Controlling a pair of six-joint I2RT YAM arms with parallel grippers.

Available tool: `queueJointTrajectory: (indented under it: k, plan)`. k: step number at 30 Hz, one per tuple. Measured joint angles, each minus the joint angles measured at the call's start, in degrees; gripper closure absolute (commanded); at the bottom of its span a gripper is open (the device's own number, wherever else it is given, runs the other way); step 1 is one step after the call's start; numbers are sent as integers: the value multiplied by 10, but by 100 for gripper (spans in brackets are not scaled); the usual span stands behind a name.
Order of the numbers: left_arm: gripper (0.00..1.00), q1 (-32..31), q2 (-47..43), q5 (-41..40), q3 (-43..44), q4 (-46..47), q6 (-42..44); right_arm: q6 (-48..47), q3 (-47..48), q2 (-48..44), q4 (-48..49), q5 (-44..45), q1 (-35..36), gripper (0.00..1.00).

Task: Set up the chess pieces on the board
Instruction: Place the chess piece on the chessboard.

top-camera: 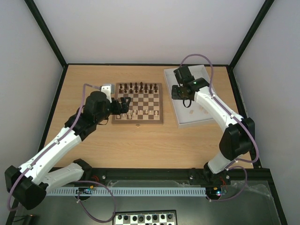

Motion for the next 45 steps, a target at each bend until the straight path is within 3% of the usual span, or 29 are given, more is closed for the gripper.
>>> queueJointTrajectory:
  k: [11, 34, 45]
  plan:
    - [0, 0, -39, -41, 21, -35, -1, -11, 22, 12, -25, -28, 55, 99]
    - [0, 1, -78, -71, 21, -65, -7, -30, 175, 201, -78, -11, 253, 99]
    - [1, 1, -89, -78, 20, -71, -7, -29, 217, 234, -122, 38, 265, 98]
